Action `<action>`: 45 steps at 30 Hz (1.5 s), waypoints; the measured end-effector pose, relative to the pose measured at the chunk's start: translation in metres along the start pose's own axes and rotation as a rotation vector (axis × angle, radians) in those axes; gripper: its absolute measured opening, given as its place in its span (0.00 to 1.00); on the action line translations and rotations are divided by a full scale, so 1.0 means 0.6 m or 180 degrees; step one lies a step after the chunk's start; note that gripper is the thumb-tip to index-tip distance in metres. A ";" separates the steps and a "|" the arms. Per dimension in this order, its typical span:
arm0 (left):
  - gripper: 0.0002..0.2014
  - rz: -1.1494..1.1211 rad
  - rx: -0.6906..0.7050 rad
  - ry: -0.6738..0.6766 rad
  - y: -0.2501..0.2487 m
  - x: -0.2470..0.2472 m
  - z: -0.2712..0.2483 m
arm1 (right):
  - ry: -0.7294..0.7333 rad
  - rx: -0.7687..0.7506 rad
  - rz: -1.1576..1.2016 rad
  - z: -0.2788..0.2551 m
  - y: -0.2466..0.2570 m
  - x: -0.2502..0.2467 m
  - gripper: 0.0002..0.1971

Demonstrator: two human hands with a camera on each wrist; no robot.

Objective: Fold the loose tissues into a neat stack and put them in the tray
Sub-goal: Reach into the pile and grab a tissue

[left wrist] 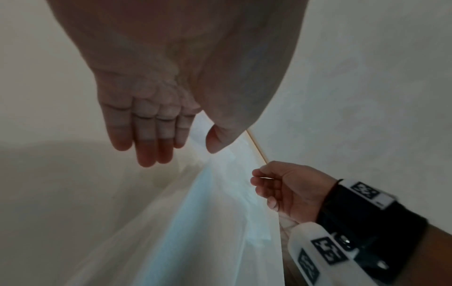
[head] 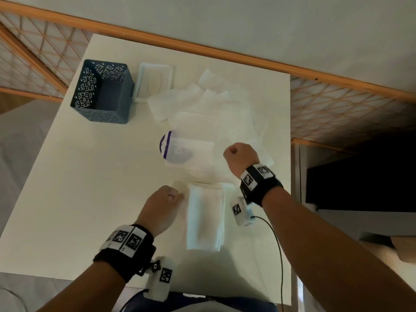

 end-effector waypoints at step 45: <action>0.08 0.0451 0.1833 -0.0787 -0.197 -0.018 0.087 | 0.0658 -0.0428 0.1219 -0.035 0.101 -0.052 0.13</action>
Point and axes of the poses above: each hand's wrist, its own z-axis towards the middle knuckle, its own x-axis out of the palm, y = z × x, the point moved 2 cm from there along z, towards the middle knuckle
